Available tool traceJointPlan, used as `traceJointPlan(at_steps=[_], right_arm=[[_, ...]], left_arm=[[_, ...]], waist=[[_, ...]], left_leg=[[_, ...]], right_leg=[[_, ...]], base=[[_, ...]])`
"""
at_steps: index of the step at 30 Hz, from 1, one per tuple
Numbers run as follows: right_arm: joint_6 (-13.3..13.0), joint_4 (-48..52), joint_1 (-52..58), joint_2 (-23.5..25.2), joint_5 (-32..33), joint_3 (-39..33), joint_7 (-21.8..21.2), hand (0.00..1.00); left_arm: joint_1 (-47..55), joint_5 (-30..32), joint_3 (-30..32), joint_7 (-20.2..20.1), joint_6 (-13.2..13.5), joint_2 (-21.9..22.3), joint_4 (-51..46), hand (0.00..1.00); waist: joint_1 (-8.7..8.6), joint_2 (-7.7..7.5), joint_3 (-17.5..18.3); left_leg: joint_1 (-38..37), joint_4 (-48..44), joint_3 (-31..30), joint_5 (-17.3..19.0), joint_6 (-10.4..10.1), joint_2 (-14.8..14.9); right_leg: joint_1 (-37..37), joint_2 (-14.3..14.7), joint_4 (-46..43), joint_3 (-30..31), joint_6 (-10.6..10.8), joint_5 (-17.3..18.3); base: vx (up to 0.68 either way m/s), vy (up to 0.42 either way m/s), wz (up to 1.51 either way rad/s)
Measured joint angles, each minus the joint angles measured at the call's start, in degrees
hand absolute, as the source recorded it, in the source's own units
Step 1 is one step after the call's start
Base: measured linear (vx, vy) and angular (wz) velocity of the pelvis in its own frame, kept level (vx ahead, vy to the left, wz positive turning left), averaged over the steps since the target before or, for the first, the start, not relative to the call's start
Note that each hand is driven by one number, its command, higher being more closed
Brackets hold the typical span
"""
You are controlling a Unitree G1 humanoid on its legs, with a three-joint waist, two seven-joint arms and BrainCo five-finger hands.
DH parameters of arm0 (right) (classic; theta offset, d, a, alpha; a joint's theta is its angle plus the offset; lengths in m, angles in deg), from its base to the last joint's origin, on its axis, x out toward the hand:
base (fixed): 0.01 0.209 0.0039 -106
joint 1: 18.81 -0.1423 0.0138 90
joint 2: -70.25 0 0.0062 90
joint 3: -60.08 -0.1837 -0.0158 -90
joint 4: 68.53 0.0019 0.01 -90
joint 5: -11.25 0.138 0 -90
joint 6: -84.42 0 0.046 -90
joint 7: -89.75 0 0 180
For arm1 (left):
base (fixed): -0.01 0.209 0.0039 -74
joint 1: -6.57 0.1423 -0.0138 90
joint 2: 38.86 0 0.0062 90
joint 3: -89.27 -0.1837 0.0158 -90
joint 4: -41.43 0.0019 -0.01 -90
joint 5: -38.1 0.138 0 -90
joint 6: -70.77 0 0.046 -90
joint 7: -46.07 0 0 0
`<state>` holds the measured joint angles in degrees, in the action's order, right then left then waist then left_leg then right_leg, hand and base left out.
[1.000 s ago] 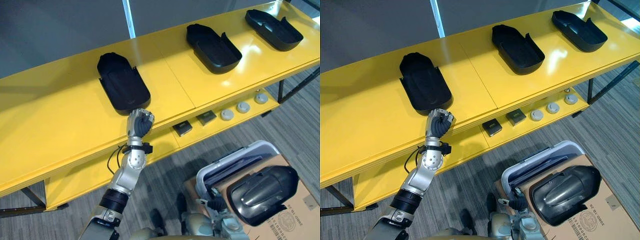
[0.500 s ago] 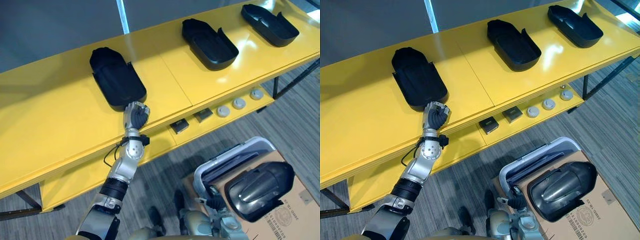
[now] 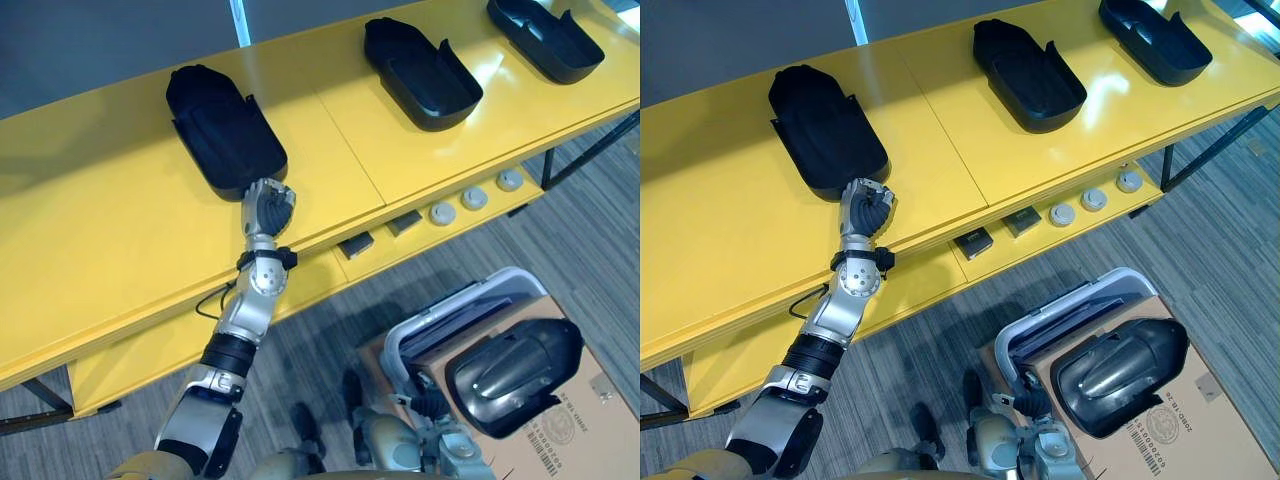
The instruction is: Walk over and take plastic housings, then place them on the shelf
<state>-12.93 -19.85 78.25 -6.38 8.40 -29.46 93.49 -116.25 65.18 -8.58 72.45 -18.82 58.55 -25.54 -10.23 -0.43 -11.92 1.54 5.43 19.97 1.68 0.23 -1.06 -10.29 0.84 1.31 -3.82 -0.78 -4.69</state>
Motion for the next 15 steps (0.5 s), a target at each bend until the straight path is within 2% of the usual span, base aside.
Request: traceJointPlan(at_steps=[8,12,15], right_arm=[[-0.03,-0.01,0.1,0.02,0.01,-0.38,0.02,0.0],[0.01,-0.13,0.08,0.0,0.02,-0.58,0.08,0.0],[0.05,-0.41,0.09,-0.05,0.03,-1.24,0.1,0.0]], left_arm=[[0.36,-0.55,1.1,0.0,-0.14,1.97,-1.53,1.0],[4.62,-0.88,-0.91,-0.04,0.4,2.97,-12.11,1.0],[10.3,-1.85,-1.76,-0.25,2.88,3.32,-22.89,1.0]], waist=[[0.18,0.31,-0.43],[0.34,0.59,-0.76],[1.04,1.09,-0.99]], left_leg=[[-0.9,0.0,-0.5,-0.01,0.02,-0.02],[-2.05,0.0,-1.21,0.01,0.0,-0.02],[-2.57,0.02,-1.93,0.12,0.12,-0.01]], right_leg=[[1.12,-0.01,0.15,0.0,-0.04,0.0],[2.72,-0.05,0.54,-0.23,-0.05,0.02],[3.65,-0.11,0.96,-0.83,-0.06,0.03]], base=[[0.0,-0.001,0.02],[0.01,0.002,0.08],[-0.01,-0.002,0.1]])
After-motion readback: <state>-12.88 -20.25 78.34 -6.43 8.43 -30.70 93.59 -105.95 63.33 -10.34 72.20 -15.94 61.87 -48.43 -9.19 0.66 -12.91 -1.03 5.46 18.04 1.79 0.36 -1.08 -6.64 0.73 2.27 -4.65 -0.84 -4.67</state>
